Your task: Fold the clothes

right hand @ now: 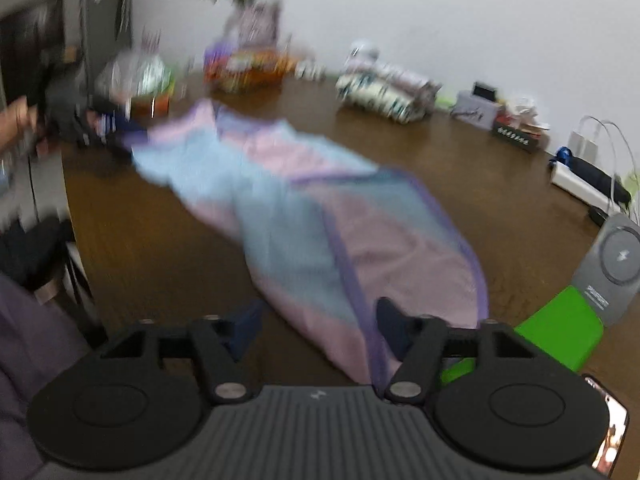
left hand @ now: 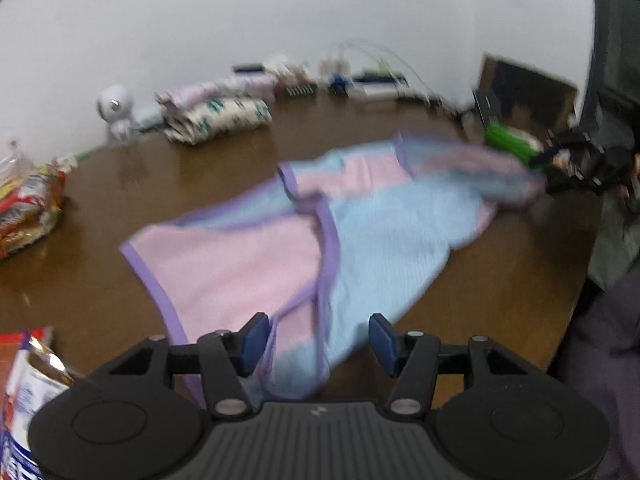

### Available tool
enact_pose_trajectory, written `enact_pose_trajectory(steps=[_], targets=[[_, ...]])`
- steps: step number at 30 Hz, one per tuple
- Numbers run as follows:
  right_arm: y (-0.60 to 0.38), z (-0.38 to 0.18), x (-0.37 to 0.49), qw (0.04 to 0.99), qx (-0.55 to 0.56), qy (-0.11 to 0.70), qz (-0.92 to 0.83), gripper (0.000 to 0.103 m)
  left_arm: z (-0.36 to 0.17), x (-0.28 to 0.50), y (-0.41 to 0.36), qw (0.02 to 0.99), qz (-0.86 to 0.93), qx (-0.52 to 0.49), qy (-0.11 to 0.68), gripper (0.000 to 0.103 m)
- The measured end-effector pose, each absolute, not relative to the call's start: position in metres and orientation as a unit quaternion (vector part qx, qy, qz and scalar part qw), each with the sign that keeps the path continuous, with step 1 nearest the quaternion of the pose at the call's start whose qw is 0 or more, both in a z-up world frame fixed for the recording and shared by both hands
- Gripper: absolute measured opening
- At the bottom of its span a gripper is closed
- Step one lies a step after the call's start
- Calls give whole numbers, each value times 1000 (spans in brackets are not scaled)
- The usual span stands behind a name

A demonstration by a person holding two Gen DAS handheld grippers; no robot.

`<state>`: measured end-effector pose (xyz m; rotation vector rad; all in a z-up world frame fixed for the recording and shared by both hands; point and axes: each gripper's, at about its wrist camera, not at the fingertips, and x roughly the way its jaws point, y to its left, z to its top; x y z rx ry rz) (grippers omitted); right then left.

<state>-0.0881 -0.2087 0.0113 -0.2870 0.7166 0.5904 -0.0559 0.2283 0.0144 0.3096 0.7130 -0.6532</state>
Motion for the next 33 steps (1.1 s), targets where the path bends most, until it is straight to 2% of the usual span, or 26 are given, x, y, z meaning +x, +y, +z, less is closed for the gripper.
enact_pose_trajectory(steps=[2,5,8,10,11,12,14,16,18,19,20,21,26,28,29,31,32,33], targets=[[-205,7,-81,873,-147,364,289,7,11,-54,226,871,-319,162,336,53],[-211,14,-68,865,-163,385,277,6,12,-45,235,875,-303,164,339,44],[-209,23,-72,868,-163,372,286,7,15,-38,246,879,-278,170,349,42],[-207,29,-74,870,-163,363,292,18,23,-44,250,884,-288,141,340,41],[-206,31,-76,871,-161,357,296,40,27,-48,253,886,-294,126,335,44],[-199,31,-80,874,-149,341,313,60,31,-53,251,887,-316,108,320,52],[-181,25,-84,876,-147,318,332,65,29,-55,239,881,-341,112,308,57],[-163,12,-81,873,-161,316,336,61,20,-51,228,871,-349,134,318,52],[-156,0,-76,872,-157,322,335,39,11,-46,223,860,-356,140,337,15],[-156,-4,-75,873,-147,324,333,30,10,-47,225,863,-358,136,329,11],[-160,-4,-75,874,-144,328,327,8,9,-47,228,863,-359,132,329,5],[-163,-4,-76,876,-140,332,321,3,9,-47,231,863,-361,128,331,2],[-188,0,-99,872,-140,356,307,2,12,-61,245,868,-341,142,333,1],[-191,2,-106,872,-137,359,304,3,13,-65,244,867,-335,153,336,1],[-191,4,-109,871,-136,361,304,8,12,-66,243,868,-327,160,338,2],[-189,8,-113,870,-139,353,313,26,12,-67,243,869,-318,164,341,8],[-187,11,-114,875,-137,340,315,40,12,-67,244,871,-318,158,340,10],[-185,14,-116,880,-135,327,316,44,13,-68,246,872,-318,153,340,11]])
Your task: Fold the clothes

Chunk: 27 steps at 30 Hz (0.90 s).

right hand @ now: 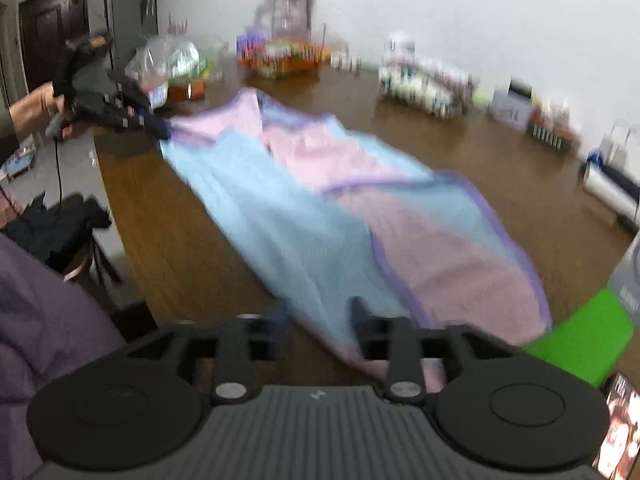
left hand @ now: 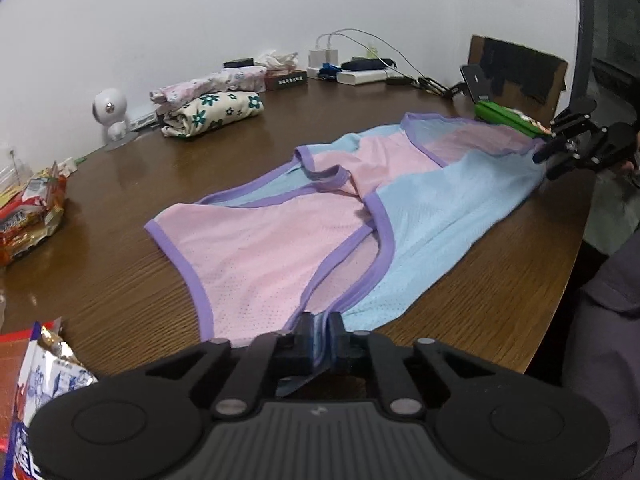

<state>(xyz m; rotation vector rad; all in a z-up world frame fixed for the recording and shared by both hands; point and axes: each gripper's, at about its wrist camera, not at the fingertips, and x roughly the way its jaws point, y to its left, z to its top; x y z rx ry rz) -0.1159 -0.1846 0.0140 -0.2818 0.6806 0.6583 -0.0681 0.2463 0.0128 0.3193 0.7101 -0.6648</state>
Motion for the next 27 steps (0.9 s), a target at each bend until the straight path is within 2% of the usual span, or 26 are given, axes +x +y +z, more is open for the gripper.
enact_pose_trajectory(steps=[5,7,8,9,10,11,15,20,22,24,26,27], targets=[[-183,8,-101,889,-133,326,293,44,24,-71,260,893,-290,131,319,14],[-186,6,-95,889,-136,331,287,44,36,-67,271,905,-278,87,309,27],[-186,10,-91,891,-139,324,286,49,44,-58,271,907,-288,66,301,45],[-187,13,-86,893,-143,318,286,62,51,-49,271,907,-300,45,294,58],[-185,18,-75,893,-155,314,283,67,59,-39,270,906,-311,24,286,60],[-185,23,-63,893,-166,310,280,71,65,-25,262,900,-328,18,285,60],[-185,40,10,893,-141,335,266,71,77,47,212,883,-363,40,294,60],[-177,34,97,882,-89,406,223,67,48,132,146,863,-335,87,368,56],[-175,20,114,871,-86,432,218,59,31,148,131,851,-334,107,391,53],[-176,8,122,866,-87,445,211,46,16,156,122,843,-333,124,404,52],[-179,4,120,871,-79,437,213,40,11,153,125,842,-345,116,398,50],[-181,3,118,872,-76,432,216,25,9,150,128,841,-352,112,395,39]])
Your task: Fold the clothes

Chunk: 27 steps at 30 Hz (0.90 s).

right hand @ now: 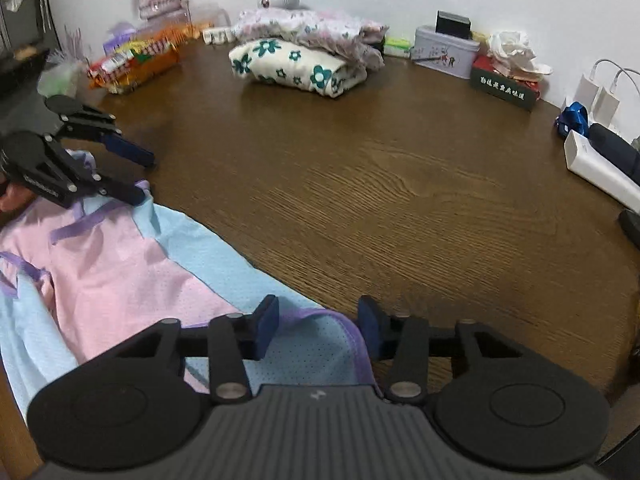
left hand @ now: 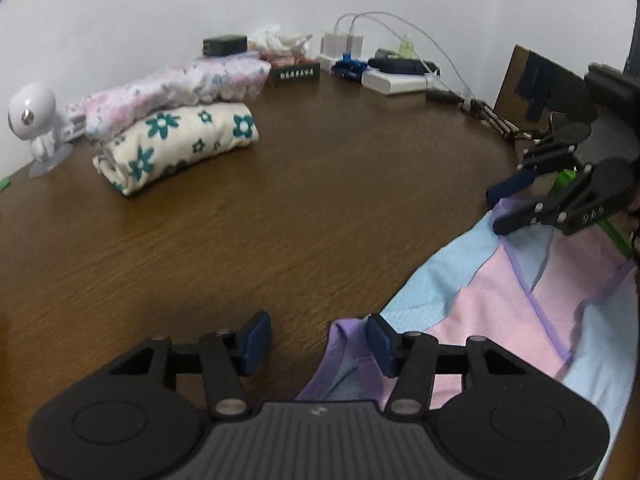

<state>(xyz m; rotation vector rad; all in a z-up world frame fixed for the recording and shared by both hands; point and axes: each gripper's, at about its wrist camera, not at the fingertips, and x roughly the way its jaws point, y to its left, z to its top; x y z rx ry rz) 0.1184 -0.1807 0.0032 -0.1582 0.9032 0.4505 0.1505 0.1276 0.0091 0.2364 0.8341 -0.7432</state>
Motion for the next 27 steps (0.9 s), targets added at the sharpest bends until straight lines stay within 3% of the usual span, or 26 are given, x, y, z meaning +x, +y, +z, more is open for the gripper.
enact_pose_trajectory(steps=[1,2,11,17,23,25,27], targets=[[-181,4,115,873,-76,428,219,16,7,148,130,841,-358,107,391,27],[-182,4,112,874,-77,424,223,8,8,145,133,835,-371,94,395,4],[-180,47,63,906,-123,334,228,5,37,81,141,889,-333,89,301,3],[-169,47,-16,896,-176,317,258,5,36,-22,129,910,-289,161,250,4],[-159,15,-68,858,-200,375,287,11,21,-80,140,916,-256,148,272,18],[-163,23,-73,872,-177,361,278,21,31,-82,151,923,-265,92,262,30],[-170,34,-66,893,-123,343,265,38,41,-72,153,934,-255,39,249,55]])
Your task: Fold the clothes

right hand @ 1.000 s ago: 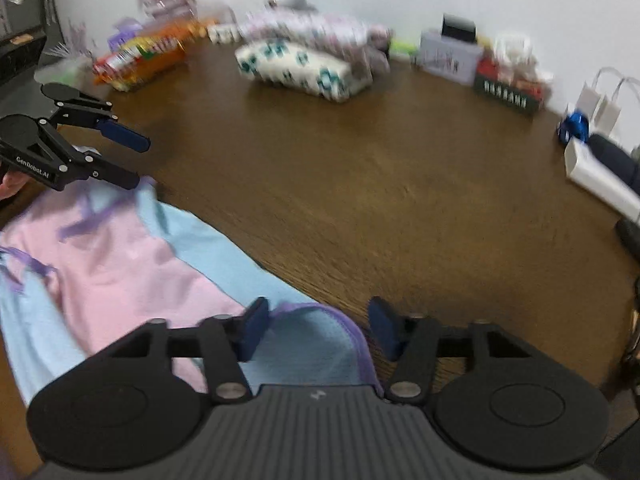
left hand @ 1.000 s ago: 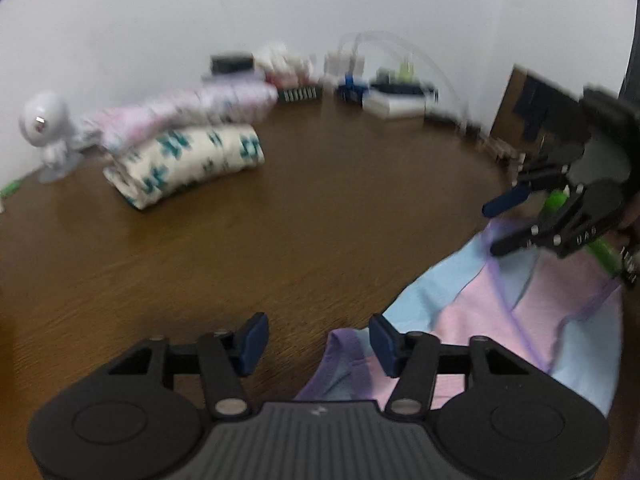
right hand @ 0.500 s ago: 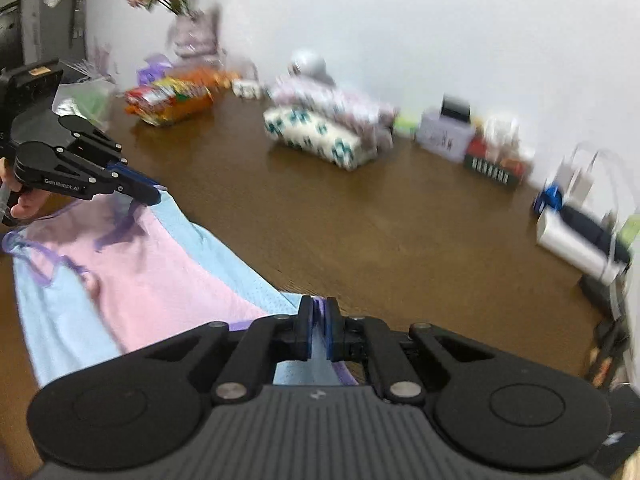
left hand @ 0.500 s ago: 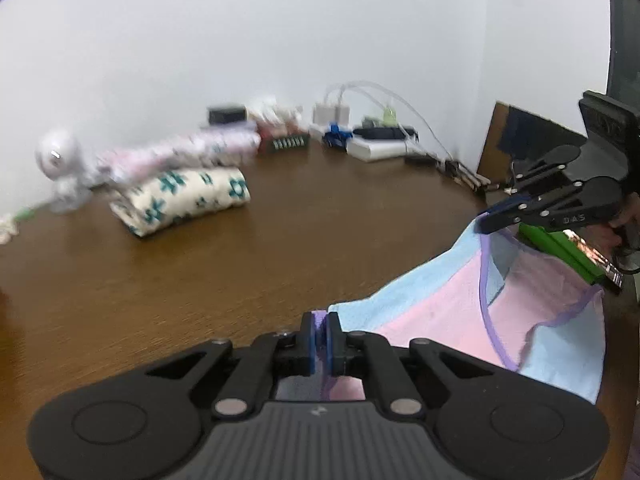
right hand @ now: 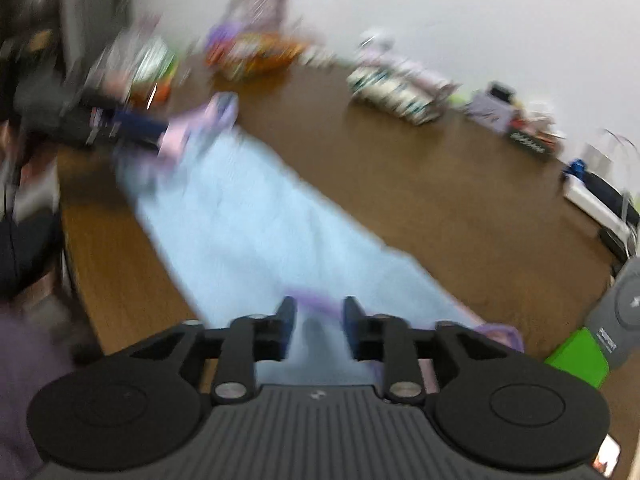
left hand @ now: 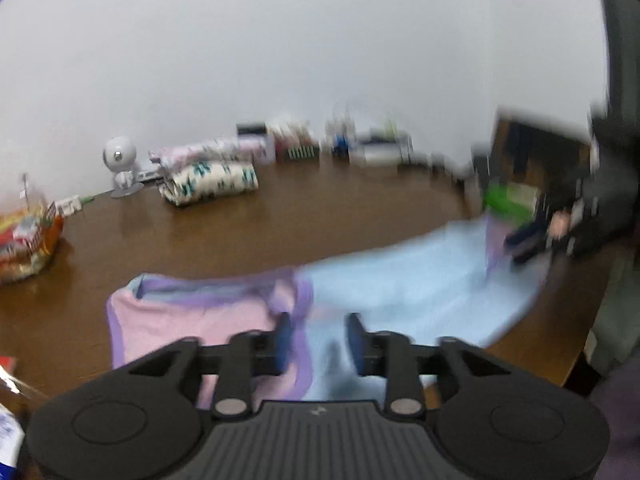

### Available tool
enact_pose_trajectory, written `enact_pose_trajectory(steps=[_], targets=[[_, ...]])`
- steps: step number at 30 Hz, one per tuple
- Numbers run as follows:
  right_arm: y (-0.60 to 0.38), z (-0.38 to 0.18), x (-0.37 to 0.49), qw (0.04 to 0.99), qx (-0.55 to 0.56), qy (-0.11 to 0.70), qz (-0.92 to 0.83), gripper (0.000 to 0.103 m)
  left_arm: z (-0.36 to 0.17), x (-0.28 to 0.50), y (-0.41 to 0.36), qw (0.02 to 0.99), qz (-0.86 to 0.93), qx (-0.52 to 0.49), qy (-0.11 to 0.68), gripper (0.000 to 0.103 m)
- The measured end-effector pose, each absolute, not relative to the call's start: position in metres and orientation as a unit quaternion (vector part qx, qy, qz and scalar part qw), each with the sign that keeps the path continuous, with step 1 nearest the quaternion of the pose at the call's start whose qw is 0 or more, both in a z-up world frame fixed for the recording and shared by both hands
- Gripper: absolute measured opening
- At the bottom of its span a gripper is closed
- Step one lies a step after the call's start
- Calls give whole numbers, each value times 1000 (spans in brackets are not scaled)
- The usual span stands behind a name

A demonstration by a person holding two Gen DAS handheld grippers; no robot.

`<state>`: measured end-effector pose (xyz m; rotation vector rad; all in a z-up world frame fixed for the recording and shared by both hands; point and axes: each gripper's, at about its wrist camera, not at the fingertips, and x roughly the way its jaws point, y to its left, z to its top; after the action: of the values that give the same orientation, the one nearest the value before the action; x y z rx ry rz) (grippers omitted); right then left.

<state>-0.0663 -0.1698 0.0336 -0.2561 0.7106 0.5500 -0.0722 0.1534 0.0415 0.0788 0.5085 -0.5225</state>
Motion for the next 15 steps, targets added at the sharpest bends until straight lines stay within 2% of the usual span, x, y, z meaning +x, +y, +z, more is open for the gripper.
enact_pose_trajectory(steps=[6,8,11,15], targets=[[-158,30,-38,913,-19,334,232,38,49,13,158,927,-150,-62,337,55],[-145,25,-38,914,-15,332,233,38,46,41,173,919,-73,-118,370,53],[-124,19,-42,914,-41,329,235,38,41,67,192,910,17,-150,386,52],[-111,12,-38,905,-38,338,253,38,30,89,203,898,43,-179,400,30]])
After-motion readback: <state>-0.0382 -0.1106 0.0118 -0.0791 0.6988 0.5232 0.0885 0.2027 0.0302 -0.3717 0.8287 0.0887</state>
